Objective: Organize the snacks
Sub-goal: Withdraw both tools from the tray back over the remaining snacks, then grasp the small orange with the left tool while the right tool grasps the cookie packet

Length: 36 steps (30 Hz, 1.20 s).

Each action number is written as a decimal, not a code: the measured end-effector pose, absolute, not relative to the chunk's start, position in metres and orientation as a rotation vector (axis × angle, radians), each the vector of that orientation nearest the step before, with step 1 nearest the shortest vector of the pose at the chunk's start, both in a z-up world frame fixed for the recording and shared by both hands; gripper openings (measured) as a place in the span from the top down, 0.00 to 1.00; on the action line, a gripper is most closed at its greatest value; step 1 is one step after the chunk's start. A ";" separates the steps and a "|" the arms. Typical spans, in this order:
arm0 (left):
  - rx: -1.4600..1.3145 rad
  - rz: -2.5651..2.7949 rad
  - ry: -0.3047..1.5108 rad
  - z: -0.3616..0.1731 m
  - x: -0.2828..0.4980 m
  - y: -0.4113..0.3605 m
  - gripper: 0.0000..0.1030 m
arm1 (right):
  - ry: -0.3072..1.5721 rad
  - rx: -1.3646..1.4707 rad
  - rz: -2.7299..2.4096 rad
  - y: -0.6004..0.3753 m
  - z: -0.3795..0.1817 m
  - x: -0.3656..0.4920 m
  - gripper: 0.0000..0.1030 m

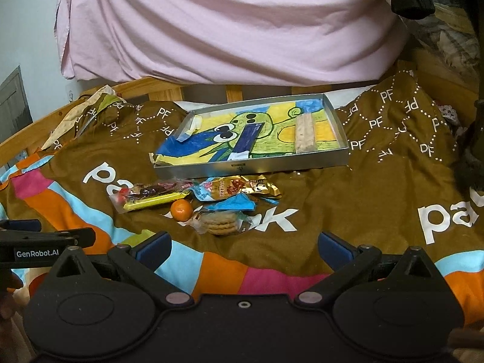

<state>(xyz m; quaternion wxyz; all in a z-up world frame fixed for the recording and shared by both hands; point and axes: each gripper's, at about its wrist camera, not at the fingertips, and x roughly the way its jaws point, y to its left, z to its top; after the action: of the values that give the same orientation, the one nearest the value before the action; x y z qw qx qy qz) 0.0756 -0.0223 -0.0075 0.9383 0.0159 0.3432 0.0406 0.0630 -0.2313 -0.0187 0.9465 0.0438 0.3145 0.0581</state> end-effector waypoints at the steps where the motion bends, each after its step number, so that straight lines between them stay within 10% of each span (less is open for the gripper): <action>1: 0.032 0.086 0.703 -0.008 0.076 -0.022 0.00 | 0.641 0.089 0.121 -0.231 -0.019 0.063 0.01; 36: 0.066 -0.341 0.652 -0.022 0.191 -0.010 0.01 | 0.713 0.050 0.182 -0.198 -0.062 0.151 0.05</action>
<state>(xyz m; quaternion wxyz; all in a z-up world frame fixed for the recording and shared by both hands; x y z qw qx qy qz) 0.1912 -0.0099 -0.0223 0.9325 0.0320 0.3188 -0.1668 0.1508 -0.1982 -0.0623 0.9328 0.0243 0.3482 0.0891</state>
